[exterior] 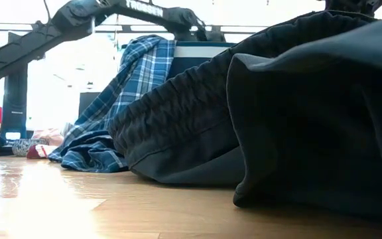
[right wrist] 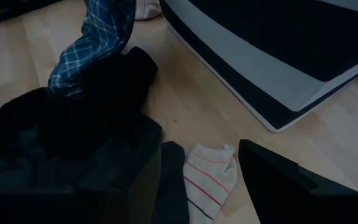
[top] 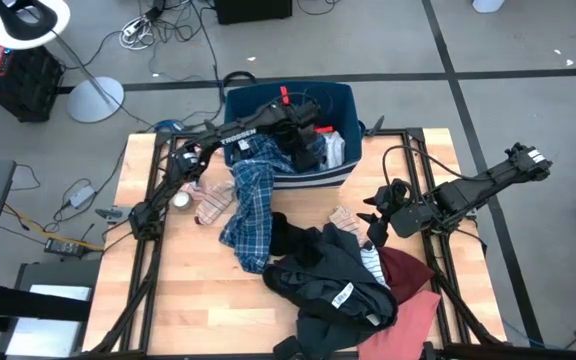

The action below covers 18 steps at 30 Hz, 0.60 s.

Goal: Sort clothes
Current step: Put the blue pants into the laundry organizer

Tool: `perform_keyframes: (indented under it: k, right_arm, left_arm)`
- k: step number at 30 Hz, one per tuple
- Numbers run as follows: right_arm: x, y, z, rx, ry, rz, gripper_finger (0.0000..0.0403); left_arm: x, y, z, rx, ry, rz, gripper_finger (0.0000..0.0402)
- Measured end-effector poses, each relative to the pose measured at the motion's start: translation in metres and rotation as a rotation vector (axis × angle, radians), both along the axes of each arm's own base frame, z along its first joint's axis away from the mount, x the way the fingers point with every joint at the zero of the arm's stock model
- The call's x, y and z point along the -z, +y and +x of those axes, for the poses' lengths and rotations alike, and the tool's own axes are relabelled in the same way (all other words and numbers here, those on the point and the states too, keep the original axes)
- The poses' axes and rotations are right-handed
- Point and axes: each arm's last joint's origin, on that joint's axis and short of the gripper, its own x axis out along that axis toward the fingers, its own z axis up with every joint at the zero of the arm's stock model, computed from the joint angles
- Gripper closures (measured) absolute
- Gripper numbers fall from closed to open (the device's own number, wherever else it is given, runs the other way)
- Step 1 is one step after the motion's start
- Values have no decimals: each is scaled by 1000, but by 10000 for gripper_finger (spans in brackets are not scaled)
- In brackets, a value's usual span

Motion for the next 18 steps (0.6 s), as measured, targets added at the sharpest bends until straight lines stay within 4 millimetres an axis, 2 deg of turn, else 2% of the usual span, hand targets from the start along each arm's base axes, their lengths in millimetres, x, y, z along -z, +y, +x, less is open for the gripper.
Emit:
perform_keyframes:
  k: [3,11,15,18]
  right_arm:
    - [0,0,0,1,0,0,186]
    - [0,0,0,1,-1,0,186]
    - [0,0,0,1,1,0,186]
    - [0,0,0,3,0,2,186]
  left_arm:
    - [-38,-6,-14,-4,-69,48,231]
    - [-122,-32,-56,-19,-214,235,231]
    - [-157,-57,-75,-31,-244,411,231]
    - [-185,-89,-88,-19,-273,577,231]
